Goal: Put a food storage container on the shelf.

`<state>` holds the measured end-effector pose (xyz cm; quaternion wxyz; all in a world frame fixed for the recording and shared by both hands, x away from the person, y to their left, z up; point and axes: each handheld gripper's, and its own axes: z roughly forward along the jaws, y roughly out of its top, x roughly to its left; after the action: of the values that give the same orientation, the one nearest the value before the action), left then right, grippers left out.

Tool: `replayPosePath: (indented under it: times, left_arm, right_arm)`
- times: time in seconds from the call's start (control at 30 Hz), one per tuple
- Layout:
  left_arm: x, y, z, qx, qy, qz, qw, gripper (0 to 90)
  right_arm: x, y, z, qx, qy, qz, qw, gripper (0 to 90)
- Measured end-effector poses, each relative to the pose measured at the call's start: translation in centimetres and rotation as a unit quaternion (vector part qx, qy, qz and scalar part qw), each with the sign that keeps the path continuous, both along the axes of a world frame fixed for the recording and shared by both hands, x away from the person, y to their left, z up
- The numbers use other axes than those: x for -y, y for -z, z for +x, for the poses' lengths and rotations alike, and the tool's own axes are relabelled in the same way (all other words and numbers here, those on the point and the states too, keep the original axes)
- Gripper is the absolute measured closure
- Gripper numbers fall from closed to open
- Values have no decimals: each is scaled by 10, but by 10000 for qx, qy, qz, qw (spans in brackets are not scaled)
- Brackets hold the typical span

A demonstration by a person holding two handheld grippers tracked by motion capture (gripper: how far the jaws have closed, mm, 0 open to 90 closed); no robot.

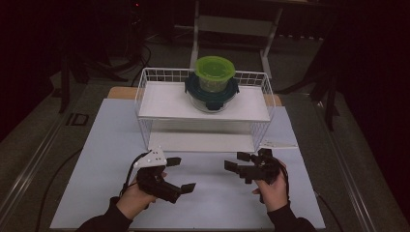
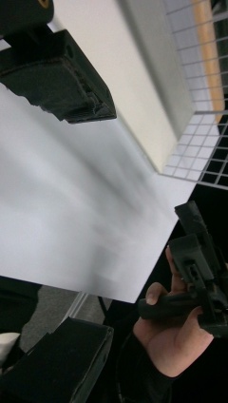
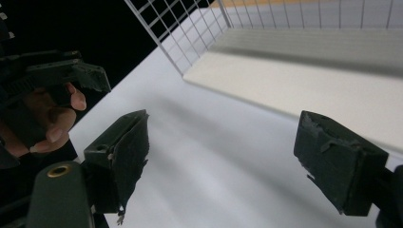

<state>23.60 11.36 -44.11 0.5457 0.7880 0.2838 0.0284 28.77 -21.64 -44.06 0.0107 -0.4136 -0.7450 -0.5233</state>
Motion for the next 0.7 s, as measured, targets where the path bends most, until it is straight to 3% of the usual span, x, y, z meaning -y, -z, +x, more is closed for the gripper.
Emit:
replayPosePath:
  times: [0.37,0.7]
  left_arm:
    - [-4,27,-14,125,-27,169,9998,8]
    - [-11,40,-19,176,-142,212,9995,7]
  right_arm:
    - [1,26,-20,20,5,-107,9999,186]
    - [14,39,-32,26,114,-102,9999,176]
